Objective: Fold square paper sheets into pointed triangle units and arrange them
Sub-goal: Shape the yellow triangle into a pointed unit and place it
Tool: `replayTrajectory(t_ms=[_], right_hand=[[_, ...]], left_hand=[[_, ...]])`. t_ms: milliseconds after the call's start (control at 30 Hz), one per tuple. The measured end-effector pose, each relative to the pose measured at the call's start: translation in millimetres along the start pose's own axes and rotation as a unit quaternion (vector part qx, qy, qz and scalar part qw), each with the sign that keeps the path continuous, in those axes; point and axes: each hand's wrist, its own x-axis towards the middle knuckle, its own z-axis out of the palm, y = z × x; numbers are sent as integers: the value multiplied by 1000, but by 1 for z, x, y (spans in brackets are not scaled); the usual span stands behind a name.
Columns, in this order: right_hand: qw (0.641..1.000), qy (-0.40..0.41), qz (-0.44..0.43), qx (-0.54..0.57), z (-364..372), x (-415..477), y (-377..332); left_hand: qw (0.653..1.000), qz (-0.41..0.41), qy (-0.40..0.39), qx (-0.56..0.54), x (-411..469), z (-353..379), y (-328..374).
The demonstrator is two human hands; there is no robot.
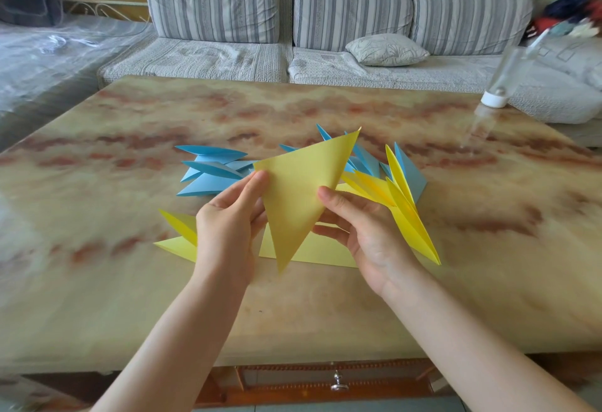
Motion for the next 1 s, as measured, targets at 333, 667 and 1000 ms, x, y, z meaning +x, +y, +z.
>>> replayTrajectory(t_ms=[333,667,1000], right_hand=[[999,50,-1,1,0,3,-1],[998,62,-13,-21,-2,4,-2],[952,-46,-92,-288,-11,9,-23]], left_hand=[[999,-21,-5,-37,0,1,-5],[998,-36,-1,-56,3,0,-9],[754,469,-71,454,15,-9,4]])
